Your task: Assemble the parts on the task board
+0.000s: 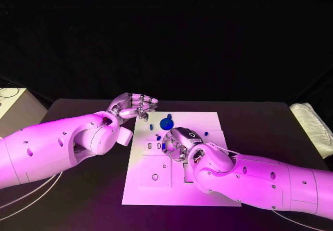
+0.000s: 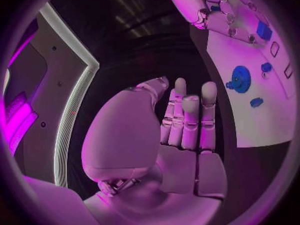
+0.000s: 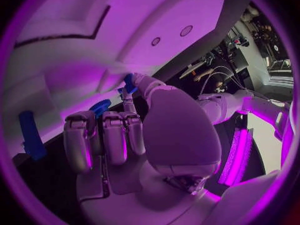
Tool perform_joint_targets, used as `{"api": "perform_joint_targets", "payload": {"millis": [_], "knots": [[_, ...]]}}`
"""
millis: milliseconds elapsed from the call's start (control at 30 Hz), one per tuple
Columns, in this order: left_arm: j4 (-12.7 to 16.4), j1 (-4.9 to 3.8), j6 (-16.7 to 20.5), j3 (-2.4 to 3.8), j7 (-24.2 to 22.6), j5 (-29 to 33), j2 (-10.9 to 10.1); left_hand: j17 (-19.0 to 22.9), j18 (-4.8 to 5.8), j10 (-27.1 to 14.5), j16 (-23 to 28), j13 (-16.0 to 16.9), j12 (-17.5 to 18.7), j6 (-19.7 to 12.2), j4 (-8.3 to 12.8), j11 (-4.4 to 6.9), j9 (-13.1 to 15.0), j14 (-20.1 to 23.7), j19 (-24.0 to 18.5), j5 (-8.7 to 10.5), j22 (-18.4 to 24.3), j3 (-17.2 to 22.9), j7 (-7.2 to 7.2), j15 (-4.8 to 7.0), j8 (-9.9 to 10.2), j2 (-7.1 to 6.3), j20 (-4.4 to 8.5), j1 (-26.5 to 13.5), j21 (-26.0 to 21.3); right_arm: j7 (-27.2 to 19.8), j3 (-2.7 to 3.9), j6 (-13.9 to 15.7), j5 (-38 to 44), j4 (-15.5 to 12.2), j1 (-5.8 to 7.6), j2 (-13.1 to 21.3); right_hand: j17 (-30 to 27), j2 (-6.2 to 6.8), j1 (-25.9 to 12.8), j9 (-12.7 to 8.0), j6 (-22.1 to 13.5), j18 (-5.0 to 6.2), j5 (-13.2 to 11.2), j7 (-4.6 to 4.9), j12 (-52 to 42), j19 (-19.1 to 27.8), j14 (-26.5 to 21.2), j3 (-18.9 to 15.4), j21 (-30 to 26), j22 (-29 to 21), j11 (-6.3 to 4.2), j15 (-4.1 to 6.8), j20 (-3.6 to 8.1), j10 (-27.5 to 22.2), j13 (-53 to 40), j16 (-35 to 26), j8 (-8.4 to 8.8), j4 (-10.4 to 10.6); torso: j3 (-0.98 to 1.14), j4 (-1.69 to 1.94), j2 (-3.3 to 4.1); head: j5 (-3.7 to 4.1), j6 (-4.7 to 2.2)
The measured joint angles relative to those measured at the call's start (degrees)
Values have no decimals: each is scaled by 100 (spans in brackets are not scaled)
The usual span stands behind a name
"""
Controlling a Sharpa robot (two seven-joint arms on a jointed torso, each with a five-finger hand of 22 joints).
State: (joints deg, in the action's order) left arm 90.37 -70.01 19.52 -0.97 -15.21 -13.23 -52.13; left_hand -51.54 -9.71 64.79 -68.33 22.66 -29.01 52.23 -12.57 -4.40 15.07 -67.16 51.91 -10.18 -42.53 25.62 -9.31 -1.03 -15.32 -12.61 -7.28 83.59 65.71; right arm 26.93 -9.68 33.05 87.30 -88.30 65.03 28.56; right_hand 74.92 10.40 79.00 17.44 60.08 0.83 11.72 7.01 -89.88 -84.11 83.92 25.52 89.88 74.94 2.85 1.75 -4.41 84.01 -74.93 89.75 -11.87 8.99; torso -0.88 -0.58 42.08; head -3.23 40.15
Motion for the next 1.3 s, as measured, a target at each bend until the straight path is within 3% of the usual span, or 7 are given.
{"api": "perform_joint_targets", "payload": {"millis": [400,900,1300], "knots": [[-1,0,-7,0,28,-9,-4,1,0,1,-33,9,0,0,16,0,-1,0,0,0,0,16,0,0,0,0,0,0,0,6,0,1,155,31,-11,-30,0,36,-50,-4,-16,0,-5,0,0,0,0,0,0,-1,0,0,0,0,1,0,0,0,1,0,2,-5,9],[-2,0,-13,-1,56,-14,-12,-12,0,1,-33,15,-26,0,16,-1,5,0,-1,0,-11,16,0,0,0,0,0,0,0,6,-4,-10,246,61,-17,-39,-1,180,-211,-49,-264,0,16,104,82,22,20,0,0,-2,0,-63,-22,0,1,0,71,0,-2,-3,-2,-10,24],[-8,0,-21,-1,75,-20,-14,-11,0,-20,-33,14,-26,0,16,19,4,0,-1,0,-10,15,0,0,0,0,0,0,-1,-8,-4,-31,272,71,-17,-50,-1,323,-354,-142,-553,-1,16,217,216,10,19,-42,0,-2,115,-144,-115,7,2,0,233,-68,-3,-3,-5,-18,9]]}}
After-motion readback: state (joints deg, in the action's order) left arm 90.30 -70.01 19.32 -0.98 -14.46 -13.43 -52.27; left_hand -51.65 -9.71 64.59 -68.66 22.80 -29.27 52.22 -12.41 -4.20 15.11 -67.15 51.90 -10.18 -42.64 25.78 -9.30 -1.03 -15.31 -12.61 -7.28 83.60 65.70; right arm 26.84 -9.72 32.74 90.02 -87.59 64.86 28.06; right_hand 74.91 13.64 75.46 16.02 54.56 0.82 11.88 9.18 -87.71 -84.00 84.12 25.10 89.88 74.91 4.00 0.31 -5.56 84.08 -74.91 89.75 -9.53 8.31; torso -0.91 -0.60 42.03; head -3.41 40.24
